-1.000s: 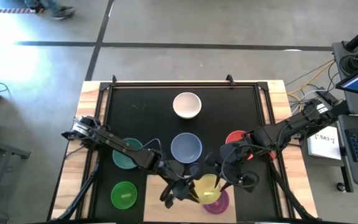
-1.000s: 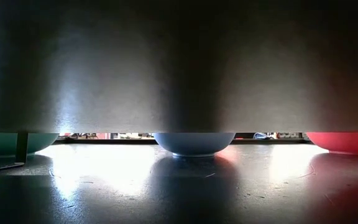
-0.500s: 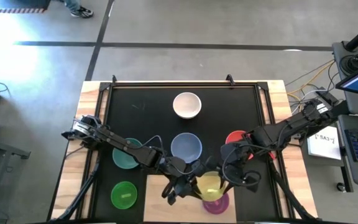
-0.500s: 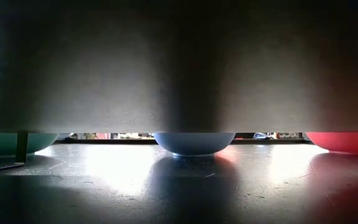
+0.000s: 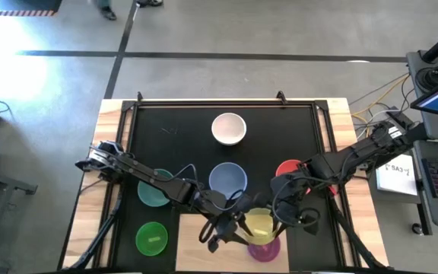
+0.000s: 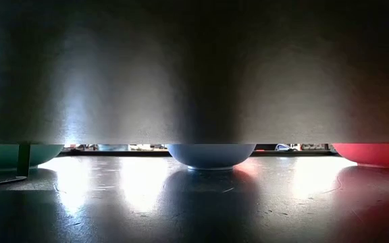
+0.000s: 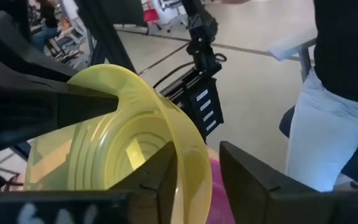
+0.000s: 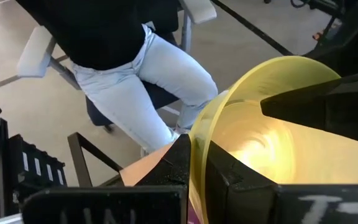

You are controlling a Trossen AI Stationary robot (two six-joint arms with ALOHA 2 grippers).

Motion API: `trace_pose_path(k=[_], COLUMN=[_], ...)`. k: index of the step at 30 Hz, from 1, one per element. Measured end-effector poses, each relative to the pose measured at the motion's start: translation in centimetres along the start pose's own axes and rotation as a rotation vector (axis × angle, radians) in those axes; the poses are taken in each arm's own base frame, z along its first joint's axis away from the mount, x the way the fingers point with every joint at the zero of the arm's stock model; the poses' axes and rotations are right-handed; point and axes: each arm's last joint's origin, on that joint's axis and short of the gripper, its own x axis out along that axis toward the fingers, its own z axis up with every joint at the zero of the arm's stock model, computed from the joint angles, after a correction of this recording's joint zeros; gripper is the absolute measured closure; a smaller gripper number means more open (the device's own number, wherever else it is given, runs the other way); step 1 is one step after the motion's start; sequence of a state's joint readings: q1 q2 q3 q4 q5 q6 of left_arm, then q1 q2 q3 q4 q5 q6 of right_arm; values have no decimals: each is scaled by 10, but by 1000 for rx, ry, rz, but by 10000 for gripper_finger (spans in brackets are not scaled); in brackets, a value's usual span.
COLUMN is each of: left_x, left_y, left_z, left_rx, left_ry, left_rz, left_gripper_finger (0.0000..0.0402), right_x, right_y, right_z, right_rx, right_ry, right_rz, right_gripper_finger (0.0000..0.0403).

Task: Place and stack bowls onto a shelf
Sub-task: Stack the small yellow bowl on top of the small pink bowl on the shelf

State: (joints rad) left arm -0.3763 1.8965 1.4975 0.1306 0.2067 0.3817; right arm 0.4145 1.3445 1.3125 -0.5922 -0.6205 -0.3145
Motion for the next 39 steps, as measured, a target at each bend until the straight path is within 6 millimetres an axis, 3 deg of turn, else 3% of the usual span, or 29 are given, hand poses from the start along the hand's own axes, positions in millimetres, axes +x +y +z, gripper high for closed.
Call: trace_pose_path(k=[7, 10, 24, 33, 39], left_x=[0, -1, -8, -19, -29], left_y=[1, 7, 13, 19, 22], left_z=[0, 8, 20, 38, 50], left_rx=[-37, -22, -73, -96, -167], left_ry=[12, 21, 160, 273, 340], left_rz=[6, 92, 132, 96, 98], left_gripper_finger=[250, 243, 241, 241, 247], right_x=[-1, -1, -7, -8, 4], right_y=[1, 2, 4, 3, 1], right_z=[-2, -4, -7, -13, -14], right_rx=[106, 202, 517, 687, 728], right_ry=[17, 35, 67, 113, 127], right_rz=[5, 16, -27, -106, -102], right_gripper_finger=[395, 395, 395, 395, 395])
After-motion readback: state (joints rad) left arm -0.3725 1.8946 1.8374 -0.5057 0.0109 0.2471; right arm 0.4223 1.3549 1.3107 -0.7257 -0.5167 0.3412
